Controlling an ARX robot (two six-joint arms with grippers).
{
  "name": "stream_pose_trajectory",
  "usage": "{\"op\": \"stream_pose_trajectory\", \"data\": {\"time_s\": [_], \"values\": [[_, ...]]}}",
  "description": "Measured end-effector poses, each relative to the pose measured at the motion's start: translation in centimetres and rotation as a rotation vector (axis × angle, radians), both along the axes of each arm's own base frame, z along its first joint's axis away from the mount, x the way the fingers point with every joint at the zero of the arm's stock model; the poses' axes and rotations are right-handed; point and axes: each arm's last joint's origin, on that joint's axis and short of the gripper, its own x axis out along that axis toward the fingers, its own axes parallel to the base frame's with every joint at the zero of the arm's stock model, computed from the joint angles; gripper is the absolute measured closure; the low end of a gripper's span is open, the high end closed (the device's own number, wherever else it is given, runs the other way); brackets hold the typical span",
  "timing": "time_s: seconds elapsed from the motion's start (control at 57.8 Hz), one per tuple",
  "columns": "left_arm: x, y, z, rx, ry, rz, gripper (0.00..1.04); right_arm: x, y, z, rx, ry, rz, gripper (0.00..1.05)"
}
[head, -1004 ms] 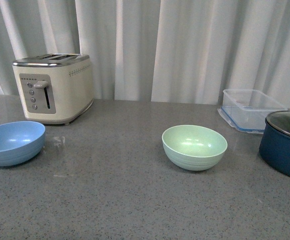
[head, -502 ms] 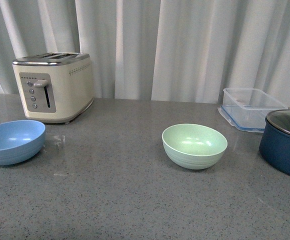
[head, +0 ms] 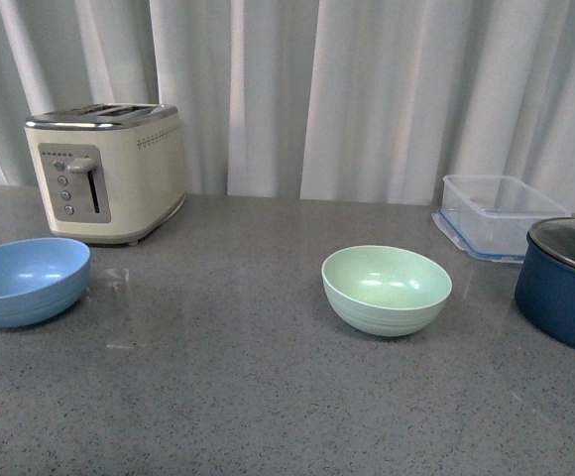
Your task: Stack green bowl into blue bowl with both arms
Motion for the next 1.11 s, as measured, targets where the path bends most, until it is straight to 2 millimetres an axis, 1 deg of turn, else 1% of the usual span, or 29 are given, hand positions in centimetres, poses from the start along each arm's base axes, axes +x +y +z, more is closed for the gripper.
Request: {"op": "stream_pose_trajectory", "data": {"time_s": [0.017, 0.052, 0.173, 0.312, 0.45, 0.692, 0.952, 0.969, 1.039, 1.108], "values": [[0.9, 0.3, -0.3, -0.031, 0.022, 0.005, 0.07, 0.0, 0.0, 0.0, 0.000, 0.000, 0.000, 0.10], [2.0, 0.5, -0.6, -0.056, 0.050, 0.015, 0.07, 0.0, 0.0, 0.0, 0.000, 0.000, 0.000, 0.10], [5.1, 1.3, -1.9, -0.139, 0.132, 0.037, 0.07, 0.0, 0.0, 0.0, 0.000, 0.000, 0.000, 0.10], [7.1, 1.8, -3.0, -0.178, 0.178, 0.066, 0.07, 0.0, 0.0, 0.0, 0.000, 0.000, 0.000, 0.10], [8.8, 2.2, -5.0, -0.213, 0.238, 0.089, 0.07, 0.0, 0.0, 0.0, 0.000, 0.000, 0.000, 0.10], [10.4, 2.6, -7.9, -0.244, 0.293, 0.129, 0.07, 0.0, 0.0, 0.0, 0.000, 0.000, 0.000, 0.10], [10.8, 2.6, -9.1, -0.281, 0.303, 0.143, 0.07, 0.0, 0.0, 0.0, 0.000, 0.000, 0.000, 0.10], [10.8, 2.6, -9.2, -0.281, 0.303, 0.141, 0.08, 0.0, 0.0, 0.0, 0.000, 0.000, 0.000, 0.10], [10.8, 2.5, -9.4, -0.285, 0.305, 0.141, 0.21, 0.0, 0.0, 0.0, 0.000, 0.000, 0.000, 0.10], [10.7, 2.4, -9.6, -0.285, 0.311, 0.140, 0.29, 0.0, 0.0, 0.0, 0.000, 0.000, 0.000, 0.10]]}}
